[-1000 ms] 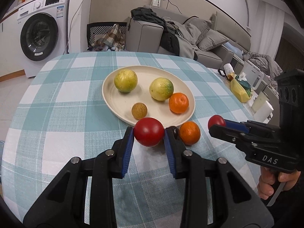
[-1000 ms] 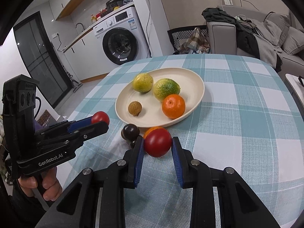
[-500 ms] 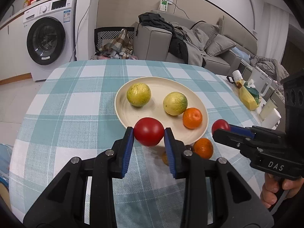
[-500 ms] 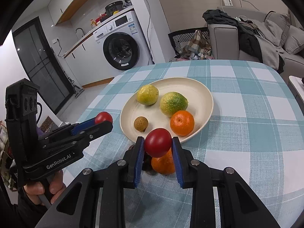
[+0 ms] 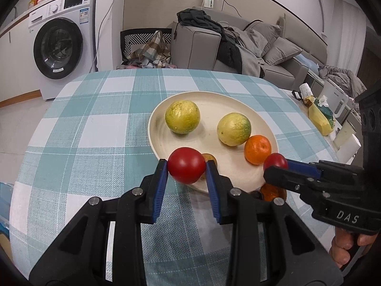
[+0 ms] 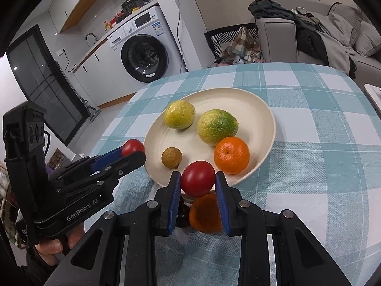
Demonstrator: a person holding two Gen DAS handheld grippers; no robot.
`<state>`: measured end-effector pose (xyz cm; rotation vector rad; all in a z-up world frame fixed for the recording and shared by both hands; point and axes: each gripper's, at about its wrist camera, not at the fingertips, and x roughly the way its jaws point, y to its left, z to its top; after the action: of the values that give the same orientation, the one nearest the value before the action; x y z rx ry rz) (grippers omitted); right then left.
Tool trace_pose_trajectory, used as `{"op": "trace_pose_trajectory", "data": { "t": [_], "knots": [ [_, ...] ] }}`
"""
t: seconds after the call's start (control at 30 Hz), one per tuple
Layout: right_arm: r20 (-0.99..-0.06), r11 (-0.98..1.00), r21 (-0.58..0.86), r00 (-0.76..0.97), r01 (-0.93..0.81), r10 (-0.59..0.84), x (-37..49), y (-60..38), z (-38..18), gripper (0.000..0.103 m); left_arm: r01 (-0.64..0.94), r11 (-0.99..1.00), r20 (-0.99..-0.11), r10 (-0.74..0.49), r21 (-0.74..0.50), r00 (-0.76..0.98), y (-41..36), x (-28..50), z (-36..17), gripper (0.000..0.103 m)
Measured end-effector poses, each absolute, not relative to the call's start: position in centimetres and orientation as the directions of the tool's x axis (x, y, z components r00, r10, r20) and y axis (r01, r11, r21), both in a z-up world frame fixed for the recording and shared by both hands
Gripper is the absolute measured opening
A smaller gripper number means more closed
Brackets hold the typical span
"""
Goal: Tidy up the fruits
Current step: 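Carry both red tomatoes over the cream plate and release them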
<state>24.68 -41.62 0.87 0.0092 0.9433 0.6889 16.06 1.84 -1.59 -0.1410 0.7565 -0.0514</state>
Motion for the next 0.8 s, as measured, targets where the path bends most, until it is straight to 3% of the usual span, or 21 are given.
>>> {"op": "trace_pose_trajectory", "data": {
  "t": [0.8],
  "knots": [
    [-0.769, 0.797, 0.275, 0.374, -0.538, 0.519, 27.2, -39.8, -0.5, 0.03, 0.013, 0.992, -0.705, -0.099, -0.126, 0.703, 1.5, 19.6, -2.9, 0.03]
  ]
}}
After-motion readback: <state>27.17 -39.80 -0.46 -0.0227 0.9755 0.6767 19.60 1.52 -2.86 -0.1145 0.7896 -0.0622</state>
